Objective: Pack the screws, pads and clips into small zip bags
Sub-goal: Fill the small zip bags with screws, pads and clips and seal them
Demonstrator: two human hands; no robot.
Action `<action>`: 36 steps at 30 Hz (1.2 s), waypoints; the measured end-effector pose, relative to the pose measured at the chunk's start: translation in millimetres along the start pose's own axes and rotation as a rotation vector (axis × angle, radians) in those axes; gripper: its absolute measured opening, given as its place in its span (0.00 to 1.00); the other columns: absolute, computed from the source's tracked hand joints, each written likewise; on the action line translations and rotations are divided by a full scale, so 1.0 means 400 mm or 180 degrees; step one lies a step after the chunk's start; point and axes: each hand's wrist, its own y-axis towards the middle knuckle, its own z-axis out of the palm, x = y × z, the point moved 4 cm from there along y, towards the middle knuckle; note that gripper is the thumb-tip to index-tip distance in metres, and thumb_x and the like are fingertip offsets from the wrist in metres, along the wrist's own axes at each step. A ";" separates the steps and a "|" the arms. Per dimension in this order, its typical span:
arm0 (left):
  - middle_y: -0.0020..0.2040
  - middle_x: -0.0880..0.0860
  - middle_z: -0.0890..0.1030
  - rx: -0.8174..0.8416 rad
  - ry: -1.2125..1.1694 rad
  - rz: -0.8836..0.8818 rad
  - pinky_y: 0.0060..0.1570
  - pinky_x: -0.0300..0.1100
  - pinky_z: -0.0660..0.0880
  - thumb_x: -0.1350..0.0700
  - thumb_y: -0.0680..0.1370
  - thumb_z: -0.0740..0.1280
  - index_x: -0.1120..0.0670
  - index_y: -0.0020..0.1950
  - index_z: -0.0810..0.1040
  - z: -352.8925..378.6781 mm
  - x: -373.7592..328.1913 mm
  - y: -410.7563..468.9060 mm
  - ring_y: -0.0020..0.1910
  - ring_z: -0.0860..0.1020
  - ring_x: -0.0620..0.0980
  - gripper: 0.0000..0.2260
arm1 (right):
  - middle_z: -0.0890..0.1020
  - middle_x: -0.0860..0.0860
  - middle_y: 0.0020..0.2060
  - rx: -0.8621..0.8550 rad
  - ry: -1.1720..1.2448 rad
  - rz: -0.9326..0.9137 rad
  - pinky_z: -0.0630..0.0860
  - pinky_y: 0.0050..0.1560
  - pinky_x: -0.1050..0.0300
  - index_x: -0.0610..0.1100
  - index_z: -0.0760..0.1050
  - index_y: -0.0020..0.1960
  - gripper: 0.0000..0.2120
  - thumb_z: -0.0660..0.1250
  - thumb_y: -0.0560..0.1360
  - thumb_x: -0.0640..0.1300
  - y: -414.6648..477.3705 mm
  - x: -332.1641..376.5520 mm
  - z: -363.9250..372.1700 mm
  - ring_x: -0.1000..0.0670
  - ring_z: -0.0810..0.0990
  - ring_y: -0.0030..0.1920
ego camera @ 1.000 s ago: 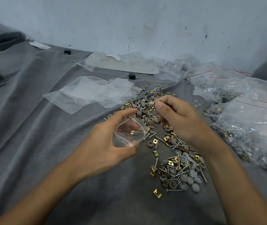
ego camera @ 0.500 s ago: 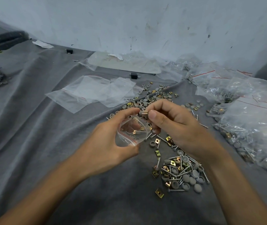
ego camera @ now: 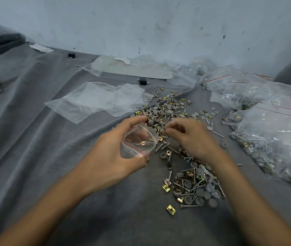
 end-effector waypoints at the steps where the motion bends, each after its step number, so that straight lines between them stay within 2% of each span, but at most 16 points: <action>1: 0.57 0.38 0.81 0.0001 -0.0006 -0.0003 0.59 0.29 0.71 0.49 0.70 0.74 0.37 0.72 0.68 -0.001 0.000 0.000 0.60 0.78 0.38 0.32 | 0.81 0.61 0.40 0.0086 -0.0232 0.0045 0.71 0.43 0.61 0.51 0.83 0.51 0.04 0.69 0.80 0.48 0.002 -0.007 0.016 0.61 0.77 0.42; 3: 0.57 0.38 0.81 0.0010 -0.0005 -0.0001 0.58 0.28 0.70 0.48 0.70 0.74 0.36 0.72 0.67 -0.001 -0.002 -0.002 0.60 0.78 0.37 0.32 | 0.79 0.57 0.46 0.0257 -0.0588 0.0121 0.75 0.49 0.55 0.52 0.82 0.53 0.06 0.69 0.79 0.51 0.006 -0.012 0.046 0.56 0.77 0.47; 6: 0.57 0.37 0.81 0.0033 0.0018 -0.0001 0.59 0.29 0.71 0.49 0.71 0.74 0.37 0.73 0.67 -0.001 -0.002 -0.003 0.60 0.78 0.37 0.32 | 0.76 0.56 0.49 0.0355 -0.1004 0.0157 0.76 0.54 0.52 0.53 0.78 0.55 0.08 0.69 0.79 0.54 0.010 -0.007 0.071 0.52 0.76 0.52; 12: 0.57 0.35 0.80 0.0057 0.0043 -0.0026 0.58 0.25 0.69 0.48 0.70 0.74 0.36 0.73 0.67 -0.001 -0.001 -0.003 0.60 0.77 0.36 0.32 | 0.75 0.55 0.52 0.0462 -0.1162 0.0076 0.75 0.56 0.49 0.52 0.73 0.52 0.03 0.64 0.82 0.50 0.004 0.001 0.081 0.50 0.73 0.54; 16: 0.57 0.36 0.80 0.0043 0.0074 -0.0022 0.58 0.29 0.72 0.47 0.70 0.74 0.36 0.73 0.67 -0.001 -0.002 -0.004 0.60 0.78 0.36 0.33 | 0.75 0.52 0.52 0.0342 -0.1203 0.0117 0.72 0.54 0.50 0.48 0.72 0.54 0.06 0.58 0.85 0.47 0.000 -0.009 0.061 0.49 0.73 0.53; 19: 0.58 0.37 0.81 0.0027 0.0053 -0.0024 0.61 0.37 0.73 0.49 0.70 0.74 0.36 0.73 0.67 0.000 -0.001 -0.003 0.61 0.78 0.38 0.33 | 0.76 0.52 0.47 0.0018 -0.0808 0.0097 0.70 0.48 0.51 0.46 0.73 0.51 0.08 0.58 0.85 0.47 -0.002 -0.004 0.028 0.50 0.74 0.49; 23: 0.58 0.37 0.80 0.0002 0.0063 -0.0023 0.61 0.40 0.73 0.48 0.70 0.74 0.35 0.72 0.67 0.000 0.002 -0.002 0.61 0.78 0.38 0.33 | 0.76 0.59 0.33 -0.0315 0.0492 -0.0151 0.66 0.36 0.60 0.51 0.76 0.48 0.08 0.61 0.84 0.49 -0.019 0.058 -0.018 0.59 0.71 0.34; 25: 0.58 0.37 0.80 0.0002 0.0050 -0.0025 0.61 0.40 0.73 0.46 0.69 0.74 0.34 0.72 0.66 0.002 0.003 -0.002 0.61 0.78 0.38 0.33 | 0.76 0.51 0.34 -0.0263 0.1056 -0.0269 0.69 0.33 0.53 0.53 0.77 0.48 0.08 0.61 0.84 0.50 -0.030 0.099 -0.023 0.56 0.73 0.35; 27: 0.58 0.36 0.80 -0.0012 0.0052 -0.0023 0.61 0.40 0.73 0.45 0.69 0.73 0.33 0.72 0.66 0.002 0.003 -0.003 0.61 0.78 0.37 0.33 | 0.76 0.39 0.39 -0.0221 0.1286 -0.0395 0.72 0.38 0.42 0.52 0.76 0.48 0.09 0.60 0.83 0.52 -0.039 0.133 -0.022 0.46 0.73 0.36; 29: 0.58 0.36 0.80 -0.0016 0.0044 -0.0023 0.61 0.40 0.73 0.45 0.69 0.73 0.33 0.72 0.66 0.002 0.003 -0.004 0.61 0.78 0.37 0.33 | 0.75 0.35 0.42 -0.0233 0.1313 -0.0423 0.72 0.42 0.40 0.49 0.76 0.48 0.11 0.59 0.84 0.52 -0.046 0.150 -0.021 0.40 0.73 0.36; 31: 0.58 0.36 0.80 -0.0013 0.0040 -0.0009 0.60 0.39 0.73 0.46 0.69 0.73 0.33 0.72 0.66 -0.001 0.004 -0.004 0.61 0.78 0.37 0.33 | 0.75 0.36 0.41 -0.0227 0.1283 -0.0354 0.73 0.44 0.38 0.46 0.75 0.48 0.13 0.59 0.85 0.52 -0.050 0.148 -0.026 0.40 0.74 0.38; 33: 0.59 0.36 0.80 -0.0009 0.0046 0.0000 0.60 0.39 0.73 0.46 0.69 0.73 0.33 0.73 0.65 -0.003 0.005 -0.003 0.61 0.78 0.37 0.34 | 0.75 0.40 0.38 -0.0161 0.1348 -0.0298 0.74 0.43 0.37 0.47 0.76 0.47 0.13 0.60 0.84 0.52 -0.053 0.142 -0.034 0.45 0.73 0.38; 36: 0.59 0.36 0.80 -0.0003 0.0049 0.0017 0.61 0.39 0.73 0.48 0.69 0.74 0.34 0.73 0.65 0.000 0.000 0.000 0.62 0.77 0.36 0.35 | 0.76 0.51 0.36 -0.0004 0.1560 -0.0520 0.74 0.39 0.47 0.49 0.77 0.47 0.10 0.62 0.83 0.51 -0.061 0.157 -0.035 0.51 0.74 0.38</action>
